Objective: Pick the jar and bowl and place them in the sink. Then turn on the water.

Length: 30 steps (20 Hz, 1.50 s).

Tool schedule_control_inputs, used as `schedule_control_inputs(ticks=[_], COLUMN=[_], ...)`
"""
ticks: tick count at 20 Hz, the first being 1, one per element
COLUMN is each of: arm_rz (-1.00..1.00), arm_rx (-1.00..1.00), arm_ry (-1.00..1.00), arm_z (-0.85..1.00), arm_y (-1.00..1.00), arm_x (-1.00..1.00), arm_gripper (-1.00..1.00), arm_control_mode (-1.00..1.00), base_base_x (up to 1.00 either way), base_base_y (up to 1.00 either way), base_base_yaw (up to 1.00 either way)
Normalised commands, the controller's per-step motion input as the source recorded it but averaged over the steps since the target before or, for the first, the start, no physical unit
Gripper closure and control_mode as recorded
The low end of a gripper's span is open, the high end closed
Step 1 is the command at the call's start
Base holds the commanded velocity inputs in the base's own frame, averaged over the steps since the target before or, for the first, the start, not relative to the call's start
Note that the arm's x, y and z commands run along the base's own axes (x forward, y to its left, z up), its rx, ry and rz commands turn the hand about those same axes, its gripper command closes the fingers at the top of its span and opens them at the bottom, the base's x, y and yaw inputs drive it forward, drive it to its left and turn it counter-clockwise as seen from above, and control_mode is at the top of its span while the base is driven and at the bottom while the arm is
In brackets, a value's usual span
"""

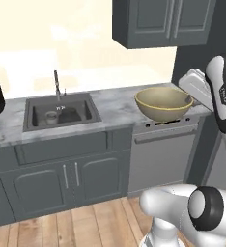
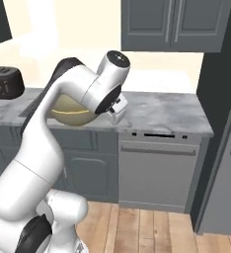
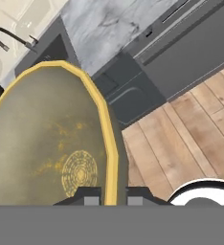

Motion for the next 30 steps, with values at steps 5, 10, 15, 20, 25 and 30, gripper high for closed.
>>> schedule_control_inputs(ticks=[5,10,15,20,25,30], arm_rz=[0.00,0.00,0.00,0.00,0.00,0.00], arm_rx=[0.00,0.00,0.00,0.00,0.00,0.00], arm_ry=[0.00,0.00,0.00,0.00,0.00,0.00], arm_z=[0.00,0.00,0.00,0.00,0.00,0.00], arm_y=[0.00,0.00,0.00,0.00,0.00,0.00], arm_x=[0.00,0.00,0.00,0.00,0.00,0.00], arm_gripper=[1.00,1.00,1.00,1.00,1.00,1.00], arm_control_mode=[1.00,1.00,1.00,1.00,1.00,1.00], base_base_x=[0.35,0.55,0.66,0.65,0.69,0.66], base_base_y=[0.53,0.59,0.59,0.57,0.63,0.65], base_base_yaw=[0.08,0.14,0.13,0.09,0.05,0.02])
